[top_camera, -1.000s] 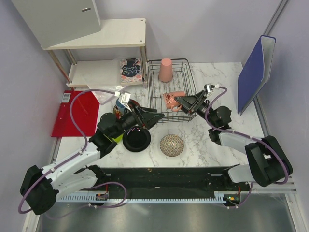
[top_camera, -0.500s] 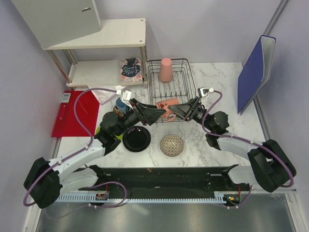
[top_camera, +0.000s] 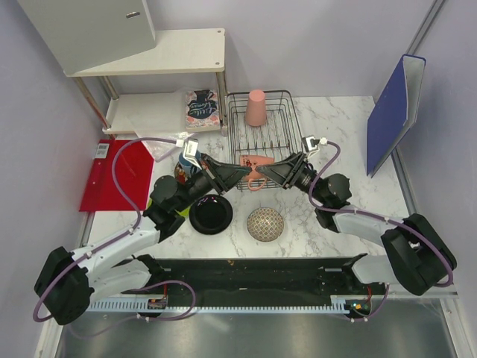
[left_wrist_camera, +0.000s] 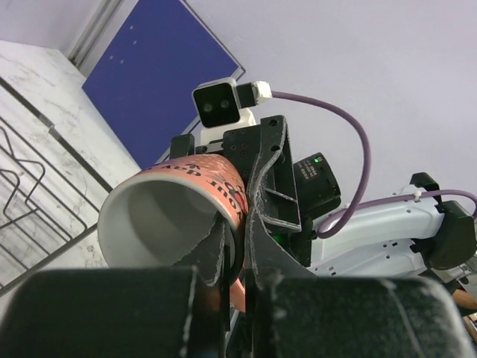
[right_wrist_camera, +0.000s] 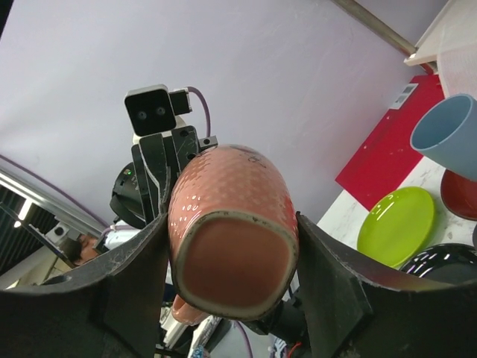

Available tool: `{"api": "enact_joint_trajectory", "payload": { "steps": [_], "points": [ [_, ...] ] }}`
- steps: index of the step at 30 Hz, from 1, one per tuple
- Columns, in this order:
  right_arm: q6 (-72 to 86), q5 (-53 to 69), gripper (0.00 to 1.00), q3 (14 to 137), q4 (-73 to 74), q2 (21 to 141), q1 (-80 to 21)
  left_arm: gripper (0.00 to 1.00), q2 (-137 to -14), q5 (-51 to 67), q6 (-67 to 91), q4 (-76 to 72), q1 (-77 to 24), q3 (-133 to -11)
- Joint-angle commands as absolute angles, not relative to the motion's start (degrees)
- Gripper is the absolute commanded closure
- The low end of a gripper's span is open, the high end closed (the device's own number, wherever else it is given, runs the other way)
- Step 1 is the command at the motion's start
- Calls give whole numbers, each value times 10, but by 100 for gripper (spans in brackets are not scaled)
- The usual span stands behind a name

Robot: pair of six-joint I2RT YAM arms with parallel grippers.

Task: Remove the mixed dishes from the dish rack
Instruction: Pick up the cup from the dish rack, then place the cup at the center of the board.

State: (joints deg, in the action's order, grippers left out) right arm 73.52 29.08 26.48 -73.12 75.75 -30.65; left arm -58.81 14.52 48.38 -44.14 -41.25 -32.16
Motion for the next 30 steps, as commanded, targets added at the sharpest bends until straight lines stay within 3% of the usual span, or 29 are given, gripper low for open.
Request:
{"api": "enact_joint_trajectory", "payload": {
  "steps": [1, 2, 3, 4, 6, 15, 22, 30],
  "points": [
    [674, 273, 93, 268, -664, 724, -309, 98, -563, 135, 442, -369, -409, -344],
    [659, 268, 78, 270, -635, 705, -309, 98, -561, 133, 427, -340, -410, -354],
    [643, 265, 41, 274, -568, 694, -309, 98, -554, 133, 418, -310, -409, -379],
    [603, 247, 24, 285, -527, 670, -309, 98, -550, 133, 406, -242, -408, -392],
    [556, 218, 2, 299, -389, 640, -310, 98, -543, 132, 372, -176, -406, -430],
    [338, -41, 2, 415, 18, 544, -310, 98, -495, 49, 248, 211, -403, -596],
    [323, -95, 2, 413, 89, 513, -310, 98, -538, -165, 283, 498, -402, -661],
    [320, -91, 2, 391, 90, 497, -310, 98, -585, -201, 369, 541, -303, -586]
  ]
}}
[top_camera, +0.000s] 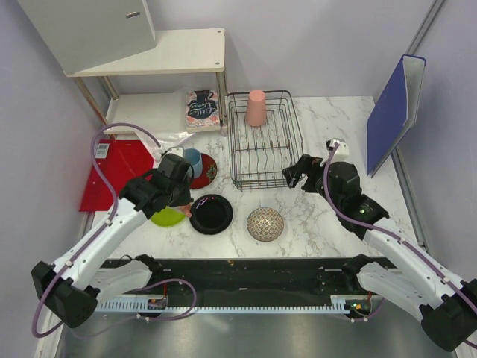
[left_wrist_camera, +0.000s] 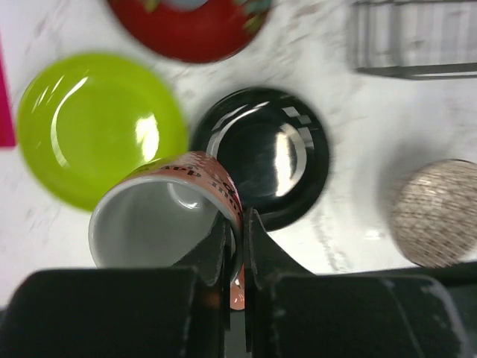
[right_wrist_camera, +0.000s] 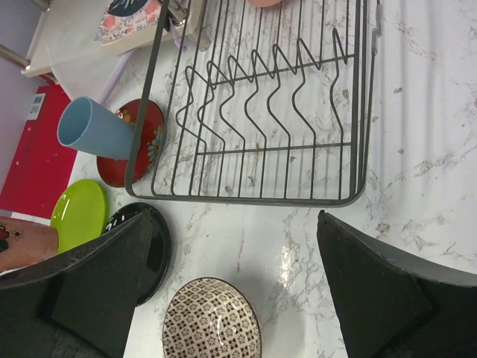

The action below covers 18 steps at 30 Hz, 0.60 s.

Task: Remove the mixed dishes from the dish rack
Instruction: Place the cup at the center of the board.

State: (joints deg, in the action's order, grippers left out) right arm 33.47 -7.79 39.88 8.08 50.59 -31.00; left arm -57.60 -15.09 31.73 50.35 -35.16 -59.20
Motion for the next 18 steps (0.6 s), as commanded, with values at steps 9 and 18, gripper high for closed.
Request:
{"api": "enact_joint_trajectory", "payload": {
  "steps": [9, 18],
  "points": [
    [323, -78, 2, 356, 86, 468, -310, 98, -676, -180, 372, 512, -233, -583],
    [323, -70, 2, 338, 74, 474, -310, 98, -713, -190, 376, 446, -186, -552]
  ]
}}
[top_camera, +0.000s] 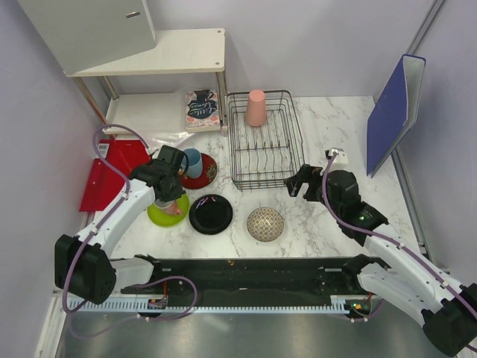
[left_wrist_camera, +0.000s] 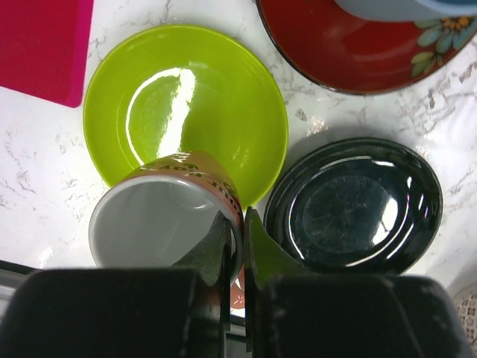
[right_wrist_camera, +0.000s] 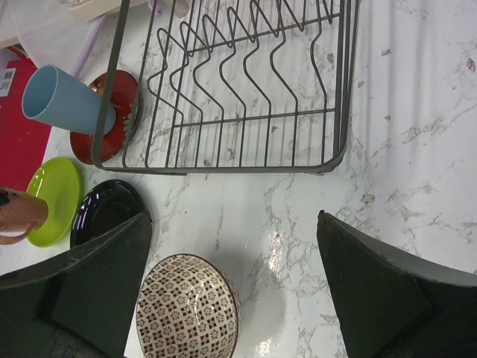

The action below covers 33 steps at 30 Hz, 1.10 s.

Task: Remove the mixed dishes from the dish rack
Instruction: Place the cup at the center of the board.

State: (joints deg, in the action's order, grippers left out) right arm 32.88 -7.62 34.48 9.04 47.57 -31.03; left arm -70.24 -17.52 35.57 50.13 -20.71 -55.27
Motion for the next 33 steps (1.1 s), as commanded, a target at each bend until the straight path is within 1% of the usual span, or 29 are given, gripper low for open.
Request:
{"api": "enact_joint_trajectory", "payload": {
  "steps": [1, 8, 16, 19, 20, 23, 26, 33],
  "points": [
    [324, -67, 2, 338, 73, 475, -310, 98, -718, -191, 375, 443, -181, -552],
    [328, -62, 2, 330, 68, 474, -310, 98, -761, -181, 366, 416, -155, -545],
    [327, -62, 2, 326, 68, 475, -310, 98, -766, -174, 360, 405, -151, -528],
    [327, -62, 2, 327, 67, 479, -310, 90, -759, -176, 352, 405, -151, -524],
    [327, -62, 2, 327, 66, 480, -310, 84, -757, -177, 352, 405, -152, -522],
    [330, -60, 2, 327, 64, 483, -310, 75, -748, -180, 346, 406, -150, -519],
    [330, -58, 2, 326, 64, 483, -310, 68, -735, -181, 341, 406, -150, -523],
    [328, -62, 2, 328, 65, 486, -310, 58, -699, -191, 324, 443, -149, -582]
  ]
}}
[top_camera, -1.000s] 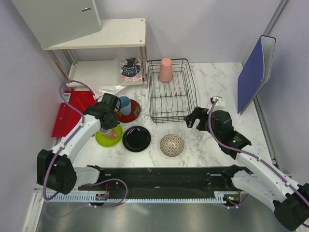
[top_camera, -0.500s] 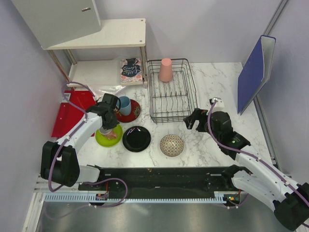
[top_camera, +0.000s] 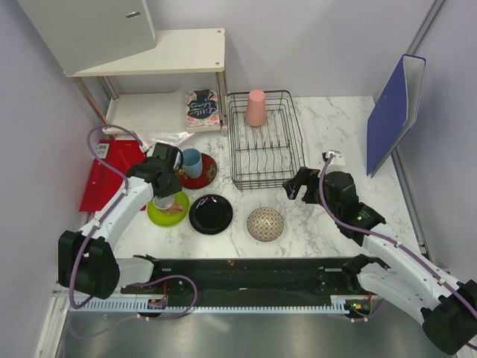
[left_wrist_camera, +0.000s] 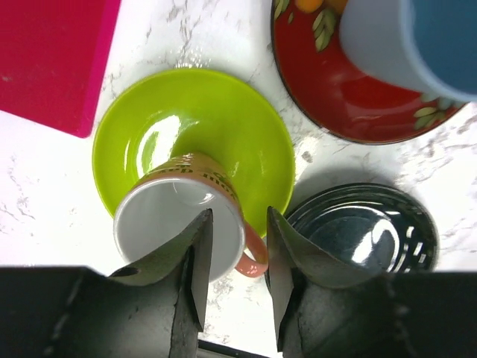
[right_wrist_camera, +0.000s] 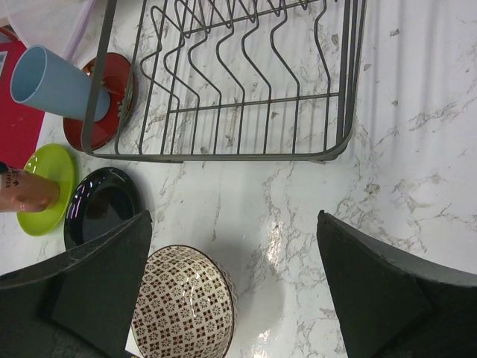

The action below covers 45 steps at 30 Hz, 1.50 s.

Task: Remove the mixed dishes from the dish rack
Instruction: Place the cup at the center of the board, then pick up the cup from the dish rack.

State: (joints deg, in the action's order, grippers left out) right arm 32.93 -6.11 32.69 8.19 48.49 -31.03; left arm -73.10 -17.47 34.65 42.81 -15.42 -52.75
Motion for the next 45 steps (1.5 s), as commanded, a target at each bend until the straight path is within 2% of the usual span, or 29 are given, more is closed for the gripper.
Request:
{"api": "enact_joint_trajectory", "payload": {
  "steps": [1, 5, 8, 11, 12, 14, 18, 24, 27, 30, 45],
  "points": [
    [328, -62, 2, 329, 64, 487, -310, 58, -685, -193, 317, 448, -149, -604],
    [324, -69, 2, 339, 62, 503, -310, 55, -636, -201, 307, 466, -149, -658],
    [317, -91, 2, 358, 41, 538, -311, 56, -584, -138, 302, 440, -149, -665],
    [301, -132, 2, 405, 18, 606, -310, 57, -543, -9, 301, 357, -154, -623],
    [293, -141, 2, 453, 18, 653, -309, 58, -522, 27, 303, 328, -166, -614],
    [272, -172, 2, 510, 20, 705, -310, 58, -506, 25, 300, 309, -193, -590],
    [248, -202, 2, 702, 24, 885, -308, 58, -477, -46, 287, 303, -288, -565],
    [174, -174, 2, 996, 59, 1135, -308, 58, -449, -36, 282, 299, -318, -534],
    [126, -191, 2, 1089, 63, 1219, -308, 58, -439, -39, 270, 299, -320, -523],
    [89, -215, 2, 1142, 55, 1277, -307, 58, -427, -51, 256, 289, -320, -512],
    [85, -214, 2, 1176, -103, 1387, -265, 57, -473, -48, 249, 234, -320, -479]
  ]
}}
